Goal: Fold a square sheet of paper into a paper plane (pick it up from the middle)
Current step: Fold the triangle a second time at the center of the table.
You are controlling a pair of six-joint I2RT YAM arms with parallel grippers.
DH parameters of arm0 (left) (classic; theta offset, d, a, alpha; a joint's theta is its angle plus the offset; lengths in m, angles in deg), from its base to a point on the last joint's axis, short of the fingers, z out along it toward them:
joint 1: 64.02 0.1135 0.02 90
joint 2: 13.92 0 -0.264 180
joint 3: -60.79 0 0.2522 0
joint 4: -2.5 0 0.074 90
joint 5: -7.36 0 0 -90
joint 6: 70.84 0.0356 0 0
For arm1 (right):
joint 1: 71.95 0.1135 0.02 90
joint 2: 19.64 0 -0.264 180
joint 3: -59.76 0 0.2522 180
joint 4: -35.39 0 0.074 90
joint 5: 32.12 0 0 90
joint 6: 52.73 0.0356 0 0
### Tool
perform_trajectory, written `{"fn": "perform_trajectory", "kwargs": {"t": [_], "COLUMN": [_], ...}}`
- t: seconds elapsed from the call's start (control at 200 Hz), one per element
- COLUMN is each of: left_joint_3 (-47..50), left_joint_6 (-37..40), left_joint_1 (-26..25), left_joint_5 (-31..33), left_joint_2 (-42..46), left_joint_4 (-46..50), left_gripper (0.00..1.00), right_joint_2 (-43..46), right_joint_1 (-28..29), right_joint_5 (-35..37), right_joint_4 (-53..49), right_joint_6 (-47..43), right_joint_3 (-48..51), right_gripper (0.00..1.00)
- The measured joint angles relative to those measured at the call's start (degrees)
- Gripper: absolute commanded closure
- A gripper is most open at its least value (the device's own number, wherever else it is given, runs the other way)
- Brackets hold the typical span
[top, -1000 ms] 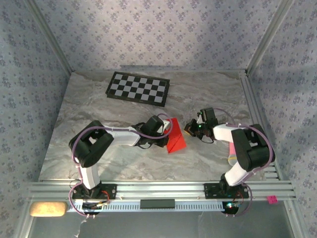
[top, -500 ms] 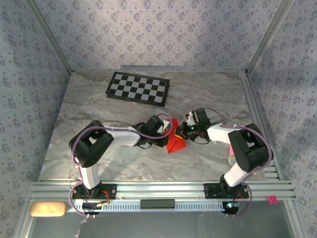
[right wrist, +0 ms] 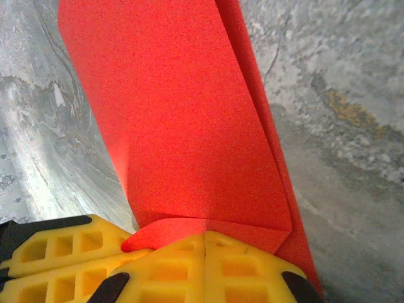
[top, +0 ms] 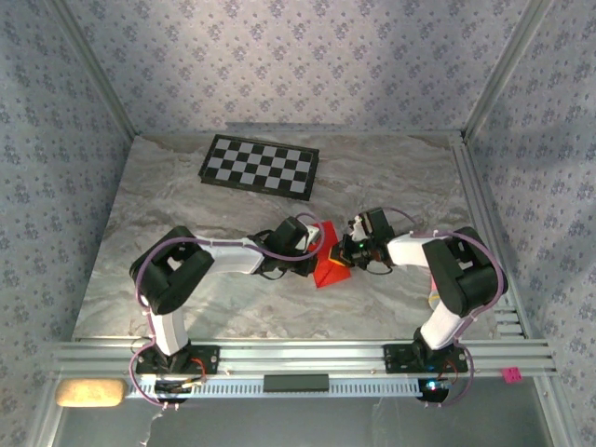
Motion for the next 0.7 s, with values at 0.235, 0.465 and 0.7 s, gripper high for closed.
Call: {"fn": "perform_trajectory", "kwargs": {"t": [0.235, 0.465, 0.7], "left_joint_3": [-1.29, -1.92, -4.31], "left_joint_6": [-4.13, -10.27, -14.53], "left_joint_1": [0.61, 0.96, -0.48], "left_joint_5": [4.35, 3.17, -7.72], "left_joint_2": [3.37, 9.53, 7.76], "left_joint_4": [8.72, 12.39, 8.48], "left_gripper": [0.65, 0.84, 0.96], "right_joint_2": [0.28, 1.22, 1.84], "right_joint_1": [0.26, 0.33, 0.33], "right_joint_5": [0.52, 1.75, 2.64], "right_joint_4": [0.39, 0.87, 1.05], "right_joint_6": [0.07, 1.07, 1.99], "right_joint_3": [0.31, 1.14, 1.60], "right_gripper": [1.00, 1.00, 1.00]}}
